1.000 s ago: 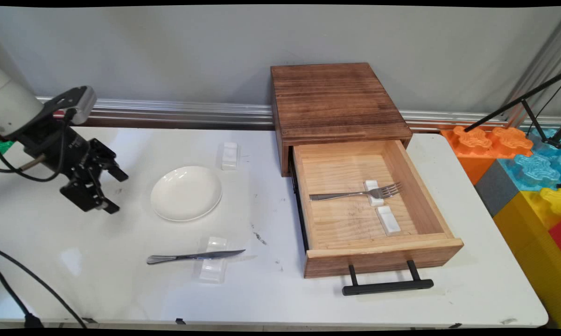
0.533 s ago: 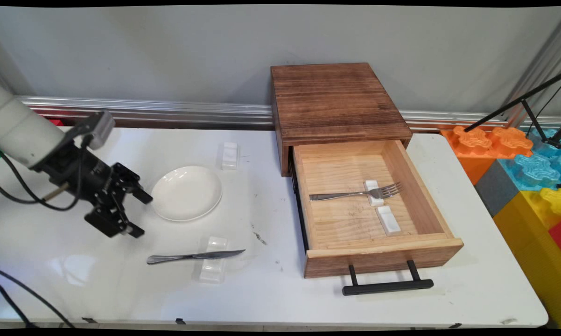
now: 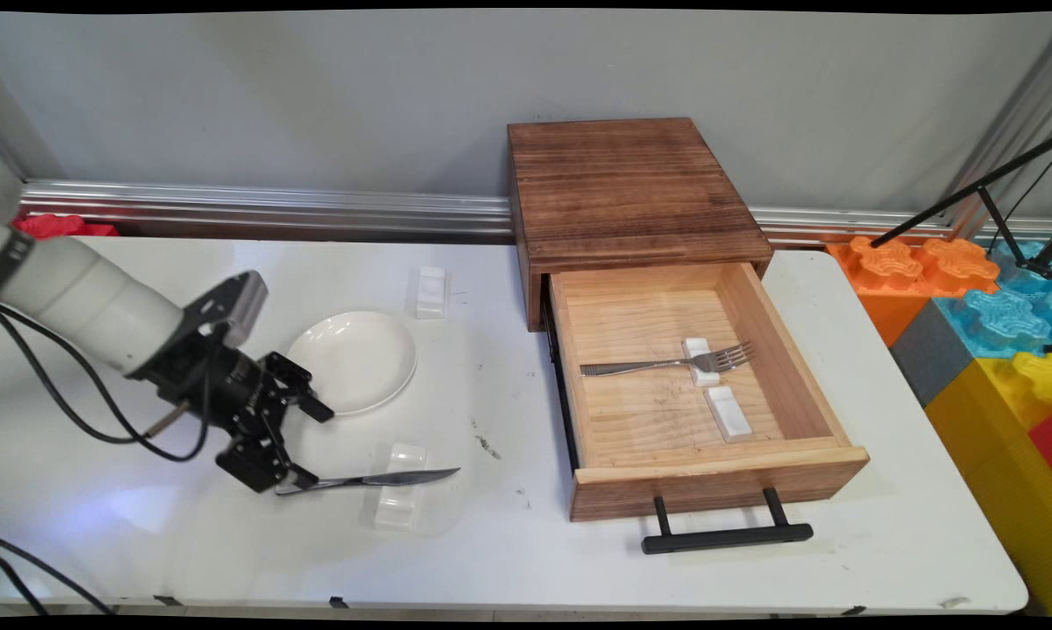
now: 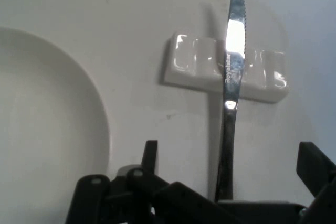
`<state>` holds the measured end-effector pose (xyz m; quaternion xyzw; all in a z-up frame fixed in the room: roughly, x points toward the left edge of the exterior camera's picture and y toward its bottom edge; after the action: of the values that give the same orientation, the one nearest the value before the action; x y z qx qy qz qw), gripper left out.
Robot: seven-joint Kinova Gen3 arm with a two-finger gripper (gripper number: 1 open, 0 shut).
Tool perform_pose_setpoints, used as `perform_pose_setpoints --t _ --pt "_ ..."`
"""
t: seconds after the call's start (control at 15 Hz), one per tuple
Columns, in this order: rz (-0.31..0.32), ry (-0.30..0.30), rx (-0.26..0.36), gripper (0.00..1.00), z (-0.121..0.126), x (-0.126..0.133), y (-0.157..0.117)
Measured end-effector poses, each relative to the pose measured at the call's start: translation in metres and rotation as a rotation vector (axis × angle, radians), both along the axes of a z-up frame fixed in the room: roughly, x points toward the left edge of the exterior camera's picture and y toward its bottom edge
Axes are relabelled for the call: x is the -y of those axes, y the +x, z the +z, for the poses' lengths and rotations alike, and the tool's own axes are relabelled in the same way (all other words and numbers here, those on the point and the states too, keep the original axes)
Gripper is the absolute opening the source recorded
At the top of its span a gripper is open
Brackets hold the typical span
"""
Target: Pick up the knife from the right of the white plate
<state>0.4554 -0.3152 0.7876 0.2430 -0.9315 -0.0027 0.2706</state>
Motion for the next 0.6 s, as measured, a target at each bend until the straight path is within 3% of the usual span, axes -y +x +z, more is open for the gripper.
perform_pose_setpoints --t 0.6 --pt "-0.056 -0.02 -0.019 1.0 -0.042 0.003 -0.023"
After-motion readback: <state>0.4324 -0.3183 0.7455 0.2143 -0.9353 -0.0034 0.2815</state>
